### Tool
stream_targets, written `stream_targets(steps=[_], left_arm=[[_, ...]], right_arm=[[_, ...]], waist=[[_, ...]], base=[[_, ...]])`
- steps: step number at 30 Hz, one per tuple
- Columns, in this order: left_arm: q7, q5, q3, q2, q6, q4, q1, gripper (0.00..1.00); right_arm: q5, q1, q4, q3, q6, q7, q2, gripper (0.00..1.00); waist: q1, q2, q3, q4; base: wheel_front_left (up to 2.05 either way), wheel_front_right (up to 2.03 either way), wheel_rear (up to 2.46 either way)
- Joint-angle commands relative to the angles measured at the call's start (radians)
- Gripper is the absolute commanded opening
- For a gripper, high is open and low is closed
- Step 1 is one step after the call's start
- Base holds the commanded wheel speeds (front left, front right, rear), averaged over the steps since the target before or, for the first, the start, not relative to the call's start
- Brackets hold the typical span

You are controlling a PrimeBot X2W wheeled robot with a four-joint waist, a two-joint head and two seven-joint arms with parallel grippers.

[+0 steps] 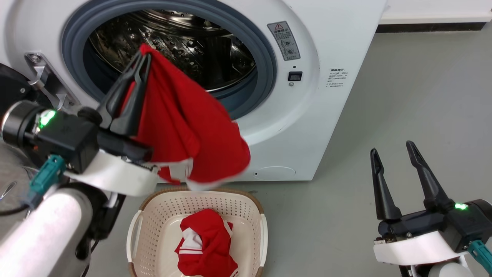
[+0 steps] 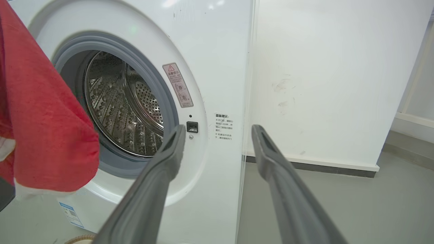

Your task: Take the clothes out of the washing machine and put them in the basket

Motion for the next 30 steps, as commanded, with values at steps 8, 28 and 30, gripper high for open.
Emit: stream_targets(steps=[8, 28, 30], left_arm=[[-0.001, -0.024, -0.040, -0.011, 0.022, -0.022, 0.127, 0.00], [-0.141, -0.103, -0.159, -0.208, -0.164, 0.630, 0.078, 0.00], [-0.149, -0.106, -0.162, -0.233, -0.187, 0.722, 0.038, 0.00]], right_arm=[[0.001, -0.029, -0.012, -0.002, -0.001, -0.002, 0.001, 1.00], [-0.027, -0.203, -0.057, 0.020, -0.001, -0.002, 0.001, 1.00], [-0.024, -0.227, -0.067, 0.022, -0.001, -0.002, 0.001, 1.00]], waist=[[0.0001, -0.0001, 0.055, 0.003], [0.0001, -0.0001, 0.378, -0.060], [0.0001, -0.0001, 0.424, -0.071]], base=[[0.00, 0.00, 0.00], [0.00, 0.00, 0.00], [0.00, 0.00, 0.00]])
